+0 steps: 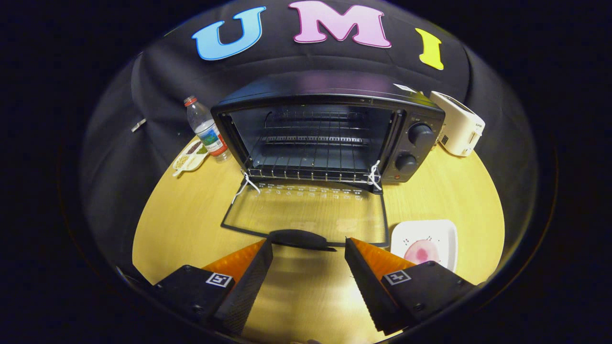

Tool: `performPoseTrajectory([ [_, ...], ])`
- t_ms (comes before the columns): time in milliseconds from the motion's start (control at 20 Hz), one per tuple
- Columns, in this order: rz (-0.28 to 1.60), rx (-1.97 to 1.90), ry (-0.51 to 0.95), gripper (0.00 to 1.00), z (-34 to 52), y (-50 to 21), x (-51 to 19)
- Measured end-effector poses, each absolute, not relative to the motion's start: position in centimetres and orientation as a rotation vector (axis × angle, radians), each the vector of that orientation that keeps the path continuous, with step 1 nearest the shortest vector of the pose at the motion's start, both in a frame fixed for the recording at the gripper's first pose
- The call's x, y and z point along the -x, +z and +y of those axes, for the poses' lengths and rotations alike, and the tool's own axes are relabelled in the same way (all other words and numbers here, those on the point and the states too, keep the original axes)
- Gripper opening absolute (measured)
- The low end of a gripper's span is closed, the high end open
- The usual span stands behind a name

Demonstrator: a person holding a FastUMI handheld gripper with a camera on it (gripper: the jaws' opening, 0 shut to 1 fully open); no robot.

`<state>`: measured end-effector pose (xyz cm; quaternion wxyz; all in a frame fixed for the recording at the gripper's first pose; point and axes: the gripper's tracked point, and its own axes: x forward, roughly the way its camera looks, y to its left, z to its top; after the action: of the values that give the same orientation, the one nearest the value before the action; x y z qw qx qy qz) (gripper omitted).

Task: Open the toaster oven, put the food inside, and close the toaster oven door.

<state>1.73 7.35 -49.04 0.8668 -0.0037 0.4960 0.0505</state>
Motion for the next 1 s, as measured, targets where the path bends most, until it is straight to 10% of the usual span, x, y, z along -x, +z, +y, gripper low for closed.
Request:
performPoseTrajectory([
  [500, 1.131, 0.038, -0.119, 0.87, -17.6, -49.8, 1.4],
  [1000, 1.3, -0.022, -0.088, 0.63, -19.7, -57.0, 1.1],
])
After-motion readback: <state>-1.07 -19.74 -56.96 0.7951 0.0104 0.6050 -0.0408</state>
